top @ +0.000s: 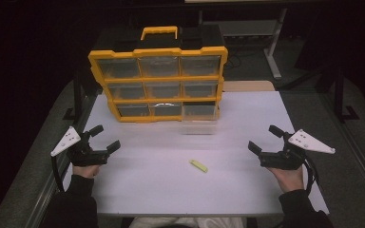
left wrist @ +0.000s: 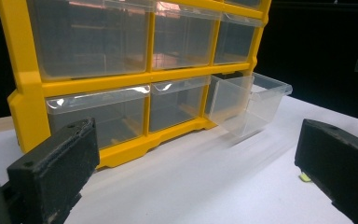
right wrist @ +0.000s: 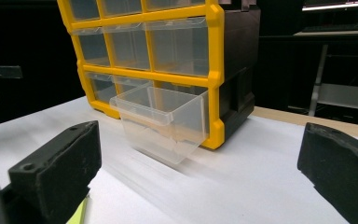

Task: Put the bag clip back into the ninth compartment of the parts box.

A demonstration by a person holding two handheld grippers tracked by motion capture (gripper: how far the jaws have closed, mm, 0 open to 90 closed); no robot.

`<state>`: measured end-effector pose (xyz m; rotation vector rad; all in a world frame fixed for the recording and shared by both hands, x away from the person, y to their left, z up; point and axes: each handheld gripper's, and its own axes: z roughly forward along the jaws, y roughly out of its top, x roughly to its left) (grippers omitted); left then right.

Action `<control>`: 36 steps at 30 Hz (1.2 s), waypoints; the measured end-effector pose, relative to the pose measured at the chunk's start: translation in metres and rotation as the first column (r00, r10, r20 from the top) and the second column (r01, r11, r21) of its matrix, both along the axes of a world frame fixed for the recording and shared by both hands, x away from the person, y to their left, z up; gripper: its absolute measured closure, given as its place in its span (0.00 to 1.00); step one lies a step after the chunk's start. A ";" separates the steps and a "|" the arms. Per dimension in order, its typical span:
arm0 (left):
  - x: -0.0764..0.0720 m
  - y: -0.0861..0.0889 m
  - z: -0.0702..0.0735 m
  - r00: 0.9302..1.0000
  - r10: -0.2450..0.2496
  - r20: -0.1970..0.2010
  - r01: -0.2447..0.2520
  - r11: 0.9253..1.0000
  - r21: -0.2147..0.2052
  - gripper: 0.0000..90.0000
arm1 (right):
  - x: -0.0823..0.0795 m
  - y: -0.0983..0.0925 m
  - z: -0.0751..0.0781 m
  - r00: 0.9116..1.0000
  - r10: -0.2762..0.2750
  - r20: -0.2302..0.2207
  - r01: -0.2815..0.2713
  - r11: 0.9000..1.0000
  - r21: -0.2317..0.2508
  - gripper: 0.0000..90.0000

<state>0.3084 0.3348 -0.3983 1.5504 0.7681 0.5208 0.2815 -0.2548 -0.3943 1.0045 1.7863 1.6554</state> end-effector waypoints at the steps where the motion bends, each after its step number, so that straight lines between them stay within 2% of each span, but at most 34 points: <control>1: 0.000 0.000 0.000 1.000 0.002 0.003 -0.002 1.000 0.002 0.00 | 0.000 0.000 0.000 1.000 -0.001 -0.001 0.001 1.000 0.003 0.00; 14: 0.001 0.000 -0.001 1.000 0.005 -0.005 -0.005 1.000 -0.001 0.00 | -0.002 0.002 0.001 1.000 0.007 -0.013 -0.007 1.000 0.003 0.00; 17: 0.001 -0.002 -0.002 1.000 0.006 -0.011 -0.006 1.000 0.012 0.00 | -0.001 0.004 -0.002 0.999 0.005 -0.036 -0.006 1.000 -0.014 0.00; 22: 0.000 0.000 -0.002 1.000 0.016 -0.010 -0.016 1.000 0.005 0.00 | -0.001 0.006 -0.002 0.999 0.007 -0.048 -0.008 1.000 -0.019 0.00; 25: 0.001 0.000 -0.003 1.000 0.011 -0.019 -0.010 1.000 0.002 0.00 | 0.000 0.012 0.000 0.998 0.035 -0.056 -0.037 0.999 -0.038 0.00; 28: 0.002 -0.002 -0.004 1.000 0.007 -0.016 -0.007 1.000 0.013 0.00 | 0.002 0.016 0.001 0.997 0.039 -0.062 -0.042 0.998 -0.051 0.00; 29: 0.001 -0.003 -0.003 1.000 0.004 -0.011 -0.004 1.000 0.017 0.00 | 0.005 0.020 0.002 0.995 0.056 -0.079 -0.061 0.997 -0.056 0.00; 36: 0.001 -0.003 -0.003 1.000 0.007 -0.011 -0.007 1.000 0.016 0.00 | 0.009 0.029 0.006 0.992 0.076 -0.101 -0.084 0.993 -0.081 0.00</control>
